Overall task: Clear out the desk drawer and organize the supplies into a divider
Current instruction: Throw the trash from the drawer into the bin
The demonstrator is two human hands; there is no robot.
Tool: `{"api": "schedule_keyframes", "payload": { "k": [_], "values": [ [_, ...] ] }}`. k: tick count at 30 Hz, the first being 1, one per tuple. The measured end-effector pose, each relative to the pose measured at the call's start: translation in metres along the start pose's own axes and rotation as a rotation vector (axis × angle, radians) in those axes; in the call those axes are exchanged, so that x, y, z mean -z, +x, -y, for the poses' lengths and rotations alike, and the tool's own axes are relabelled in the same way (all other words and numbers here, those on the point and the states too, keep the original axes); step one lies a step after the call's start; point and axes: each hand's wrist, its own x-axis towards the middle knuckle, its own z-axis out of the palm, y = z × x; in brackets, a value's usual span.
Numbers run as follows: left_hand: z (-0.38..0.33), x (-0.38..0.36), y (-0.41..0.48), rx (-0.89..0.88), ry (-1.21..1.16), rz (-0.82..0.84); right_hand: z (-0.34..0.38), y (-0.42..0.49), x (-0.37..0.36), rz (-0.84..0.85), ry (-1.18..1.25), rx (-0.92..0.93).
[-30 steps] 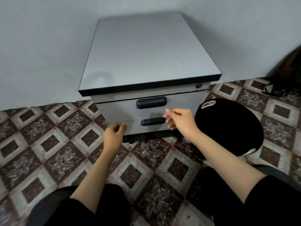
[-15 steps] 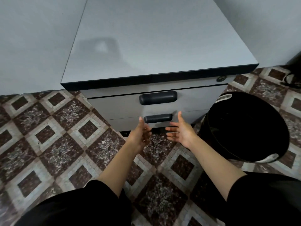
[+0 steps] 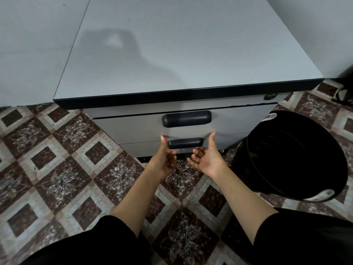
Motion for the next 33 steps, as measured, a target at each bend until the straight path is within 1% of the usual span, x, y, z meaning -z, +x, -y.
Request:
{"api": "schedule_keyframes", "payload": {
  "k": [3,8,15,19,23,26,30,33],
  "values": [
    [0.0,-0.002,0.001,0.005,0.02,0.023,-0.001,0.004,0.0,-0.003,-0.048,-0.005],
    [0.006,-0.008,0.0,0.029,-0.035,0.013,0.001,0.002,0.001,-0.003,-0.194,-0.024],
    [0.002,-0.004,0.001,0.094,0.062,-0.044,0.0,-0.002,-0.001,-0.001,-0.322,-0.052],
    [0.005,-0.003,-0.001,0.16,0.116,-0.036,-0.005,-0.001,0.005,-0.07,-0.389,-0.073],
    [0.008,0.006,-0.005,0.21,0.13,-0.067,-0.012,-0.003,0.01,-0.132,-0.408,-0.107],
    [0.005,0.009,-0.01,0.195,0.198,-0.101,-0.009,-0.01,0.008,-0.161,-0.473,-0.108],
    [0.005,0.01,-0.017,0.183,0.284,-0.092,-0.004,-0.019,0.008,-0.189,-0.608,-0.074],
    [0.013,0.016,-0.024,0.187,0.325,-0.098,-0.008,-0.026,0.014,-0.219,-0.683,-0.082]
  ]
}}
